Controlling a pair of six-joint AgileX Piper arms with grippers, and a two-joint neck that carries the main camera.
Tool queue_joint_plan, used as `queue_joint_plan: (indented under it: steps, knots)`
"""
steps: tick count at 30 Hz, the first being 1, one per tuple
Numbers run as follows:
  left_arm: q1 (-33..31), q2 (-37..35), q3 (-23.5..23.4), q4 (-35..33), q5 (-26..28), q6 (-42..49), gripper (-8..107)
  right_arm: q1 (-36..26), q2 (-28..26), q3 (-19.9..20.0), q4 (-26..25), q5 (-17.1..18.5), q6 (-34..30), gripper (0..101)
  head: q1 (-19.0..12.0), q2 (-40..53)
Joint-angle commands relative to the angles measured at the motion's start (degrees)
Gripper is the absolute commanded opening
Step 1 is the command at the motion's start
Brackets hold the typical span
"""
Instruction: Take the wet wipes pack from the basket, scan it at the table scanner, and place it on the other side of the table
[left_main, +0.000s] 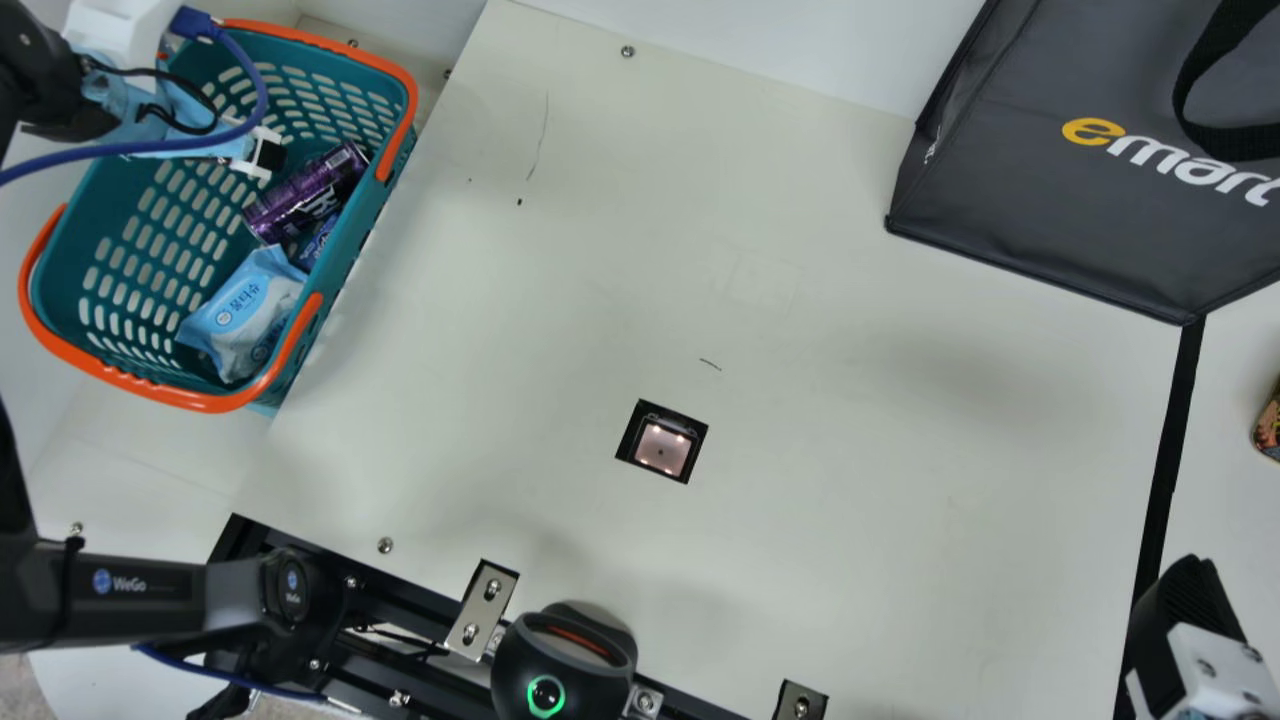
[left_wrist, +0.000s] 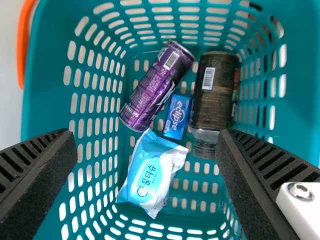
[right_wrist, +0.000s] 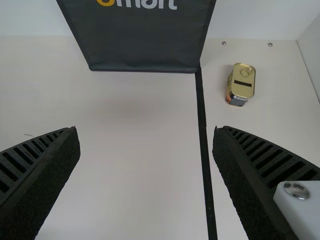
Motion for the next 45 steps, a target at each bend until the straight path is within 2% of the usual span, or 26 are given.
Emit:
queue_joint_plan:
  steps: [1,32,45]
  knots:
    - [0.20,1.51,-0.07,0.25,-0.26,0.26,90,0.00,0.00,0.00,0.00,0.00,0.00,95,-1.57,0.23]
    - [1.78,16.06,-1.58,0.90,-1.54,7.11,90,0.00,0.00,0.00,0.00,0.00,0.00,95,-1.57,0.23]
    - [2.61,17.42,3.02,4.02,-3.94,12.80,90,0.00,0.00,0.00,0.00,0.00,0.00,95,-1.57,0.23]
